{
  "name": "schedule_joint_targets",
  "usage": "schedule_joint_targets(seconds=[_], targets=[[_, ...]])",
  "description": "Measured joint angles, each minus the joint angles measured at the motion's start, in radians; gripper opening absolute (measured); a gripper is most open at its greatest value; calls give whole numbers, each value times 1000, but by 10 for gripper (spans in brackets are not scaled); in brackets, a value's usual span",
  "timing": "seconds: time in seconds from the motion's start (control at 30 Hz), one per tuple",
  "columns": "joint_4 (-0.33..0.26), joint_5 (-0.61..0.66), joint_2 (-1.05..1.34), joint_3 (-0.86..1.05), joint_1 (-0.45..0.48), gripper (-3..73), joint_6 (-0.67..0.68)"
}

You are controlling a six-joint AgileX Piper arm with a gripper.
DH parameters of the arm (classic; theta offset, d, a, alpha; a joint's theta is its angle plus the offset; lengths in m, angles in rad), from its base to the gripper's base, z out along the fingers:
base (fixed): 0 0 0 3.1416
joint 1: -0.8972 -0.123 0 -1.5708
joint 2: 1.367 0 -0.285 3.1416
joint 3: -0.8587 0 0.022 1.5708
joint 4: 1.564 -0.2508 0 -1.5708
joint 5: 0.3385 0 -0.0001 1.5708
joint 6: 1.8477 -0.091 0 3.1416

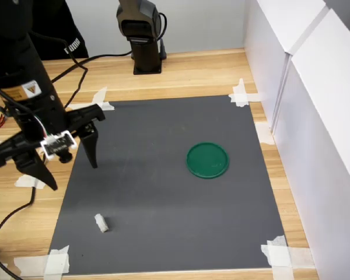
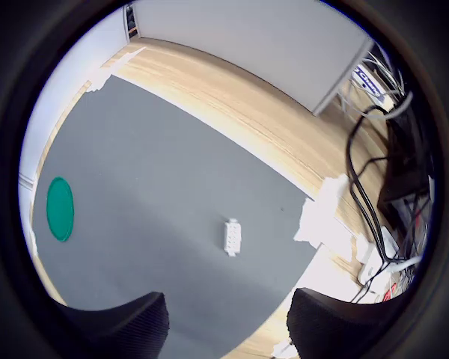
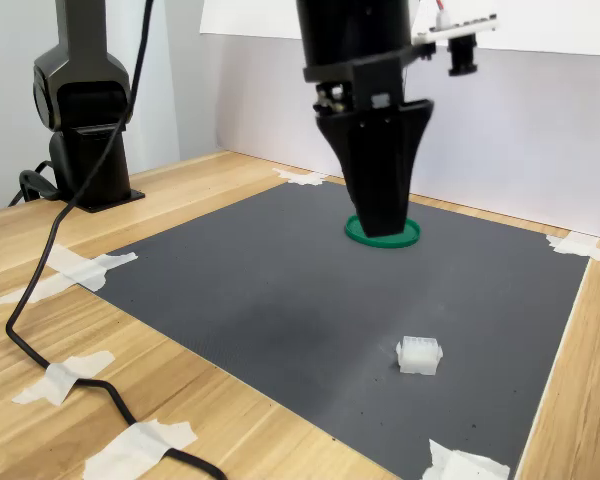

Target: Grasp a white terminal and put it on the green lid.

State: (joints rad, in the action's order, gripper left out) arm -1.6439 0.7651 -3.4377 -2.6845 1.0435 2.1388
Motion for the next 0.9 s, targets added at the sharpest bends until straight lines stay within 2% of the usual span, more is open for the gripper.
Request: schedule_joint_targets(seconds=[0.3, 0.5, 0.67, 0.9], targets=[[39, -61, -92, -23, -26, 676, -93], [39, -79, -148, -24, -26, 676, -85], [9, -99, -168, -24, -26, 676, -45], [24, -139, -185, -26, -26, 676, -44]])
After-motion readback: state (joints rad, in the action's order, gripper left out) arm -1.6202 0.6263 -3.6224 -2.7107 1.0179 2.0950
